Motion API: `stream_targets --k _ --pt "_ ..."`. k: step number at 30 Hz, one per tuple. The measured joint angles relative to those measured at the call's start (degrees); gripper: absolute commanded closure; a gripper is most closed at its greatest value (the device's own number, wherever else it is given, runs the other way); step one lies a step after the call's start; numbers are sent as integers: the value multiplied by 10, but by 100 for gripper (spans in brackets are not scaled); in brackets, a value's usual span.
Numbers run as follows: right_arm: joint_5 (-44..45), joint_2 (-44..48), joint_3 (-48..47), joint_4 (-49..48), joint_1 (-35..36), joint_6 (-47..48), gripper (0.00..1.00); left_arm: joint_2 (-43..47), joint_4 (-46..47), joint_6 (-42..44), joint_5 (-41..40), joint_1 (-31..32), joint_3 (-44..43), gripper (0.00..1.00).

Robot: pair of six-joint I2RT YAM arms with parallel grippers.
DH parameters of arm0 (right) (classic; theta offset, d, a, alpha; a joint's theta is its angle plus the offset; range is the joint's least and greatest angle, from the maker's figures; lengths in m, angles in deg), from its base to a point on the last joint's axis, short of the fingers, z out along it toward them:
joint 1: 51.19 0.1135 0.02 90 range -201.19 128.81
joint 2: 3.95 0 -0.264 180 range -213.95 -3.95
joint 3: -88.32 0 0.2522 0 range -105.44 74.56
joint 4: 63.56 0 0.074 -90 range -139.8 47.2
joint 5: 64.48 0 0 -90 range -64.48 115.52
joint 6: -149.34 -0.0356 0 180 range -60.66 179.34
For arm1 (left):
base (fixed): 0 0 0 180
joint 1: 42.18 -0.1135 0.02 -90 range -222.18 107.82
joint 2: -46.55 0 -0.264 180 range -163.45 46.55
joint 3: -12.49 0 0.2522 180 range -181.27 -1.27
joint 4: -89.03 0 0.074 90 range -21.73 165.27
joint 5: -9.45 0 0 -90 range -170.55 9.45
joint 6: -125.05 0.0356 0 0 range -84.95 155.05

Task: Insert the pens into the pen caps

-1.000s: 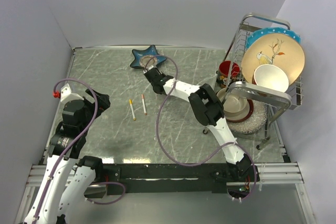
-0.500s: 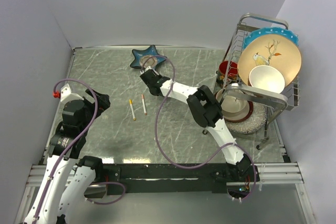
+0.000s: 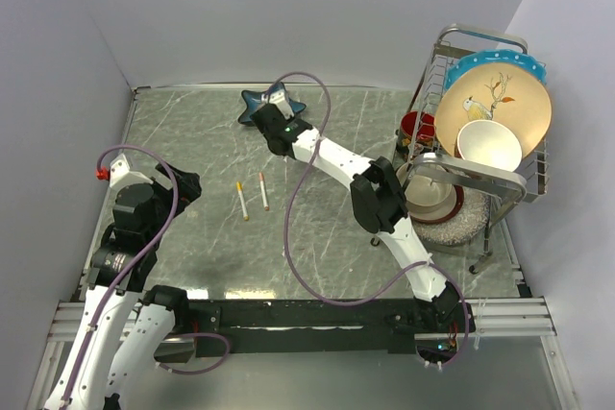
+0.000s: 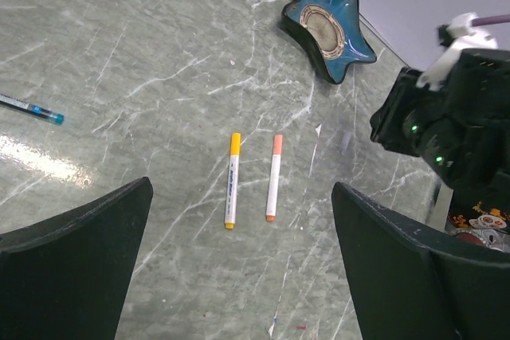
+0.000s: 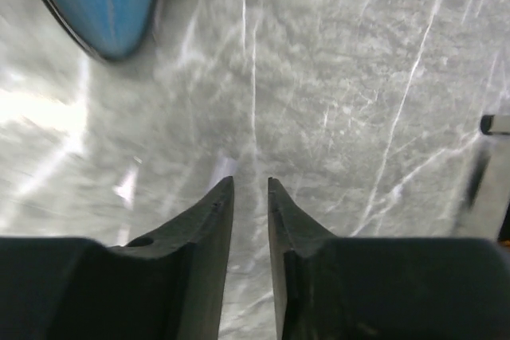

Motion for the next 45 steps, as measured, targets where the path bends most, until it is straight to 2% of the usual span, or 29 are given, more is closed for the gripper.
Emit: stream_targets --k 11,23,37,45 --pt "-49 -2 -5 42 -10 -146 58 3 1 0 0 0 5 1" --pt "-88 -6 -5 74 -29 -265 57 10 2 0 0 0 5 1" --pt "-117 -32 -5 81 -44 -309 57 17 2 0 0 0 5 1" --pt "-146 -34 -5 85 -47 -329 61 20 2 0 0 0 5 1"
